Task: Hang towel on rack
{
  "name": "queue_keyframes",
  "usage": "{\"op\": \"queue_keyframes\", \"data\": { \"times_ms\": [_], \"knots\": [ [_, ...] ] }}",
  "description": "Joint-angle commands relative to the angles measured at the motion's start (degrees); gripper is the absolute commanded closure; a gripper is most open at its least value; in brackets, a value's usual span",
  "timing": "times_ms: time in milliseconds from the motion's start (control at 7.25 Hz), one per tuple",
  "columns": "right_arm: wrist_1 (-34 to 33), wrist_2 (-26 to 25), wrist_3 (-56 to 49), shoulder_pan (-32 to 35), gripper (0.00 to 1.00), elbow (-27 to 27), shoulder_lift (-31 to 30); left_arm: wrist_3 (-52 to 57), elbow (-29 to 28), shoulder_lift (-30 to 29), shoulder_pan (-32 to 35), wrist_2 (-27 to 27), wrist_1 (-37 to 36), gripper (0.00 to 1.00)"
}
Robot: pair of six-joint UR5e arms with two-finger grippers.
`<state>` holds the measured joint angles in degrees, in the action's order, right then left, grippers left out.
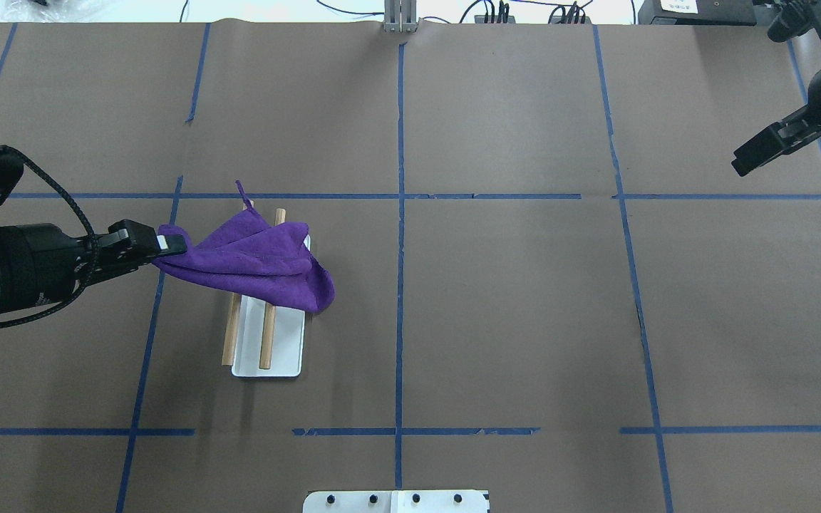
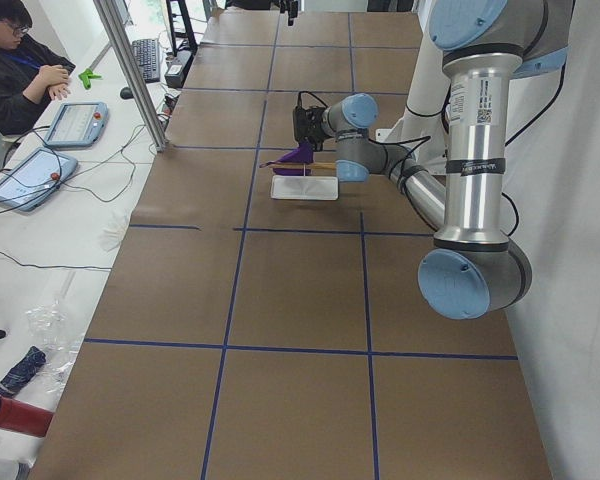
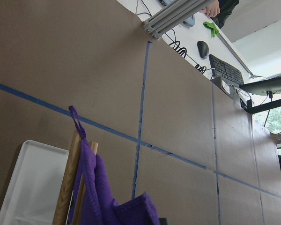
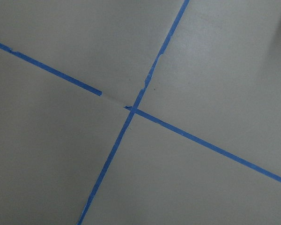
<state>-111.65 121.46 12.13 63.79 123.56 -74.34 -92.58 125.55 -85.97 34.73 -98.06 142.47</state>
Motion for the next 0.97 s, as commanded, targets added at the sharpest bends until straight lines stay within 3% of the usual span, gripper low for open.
{"op": "queue_keyframes", "data": {
  "times_ms": [0,276,828],
  "knots": [
    [-0.06,0.18,0.00,0.02,0.00,-0.07,0.07,3.10,-0.65,3.51,-0.01,0.07,0.00,1.00],
    [-0.06,0.18,0.44,1.32,0.00,-0.07,-1.41,6.61,-3.28,4.83,-0.54,4.26,0.00,1.00],
    [0.73,3.70,-4.97,11.33,0.00,-6.81,-9.39,6.80,-7.06,4.76,-1.51,4.64,0.00,1.00]
  ]
}}
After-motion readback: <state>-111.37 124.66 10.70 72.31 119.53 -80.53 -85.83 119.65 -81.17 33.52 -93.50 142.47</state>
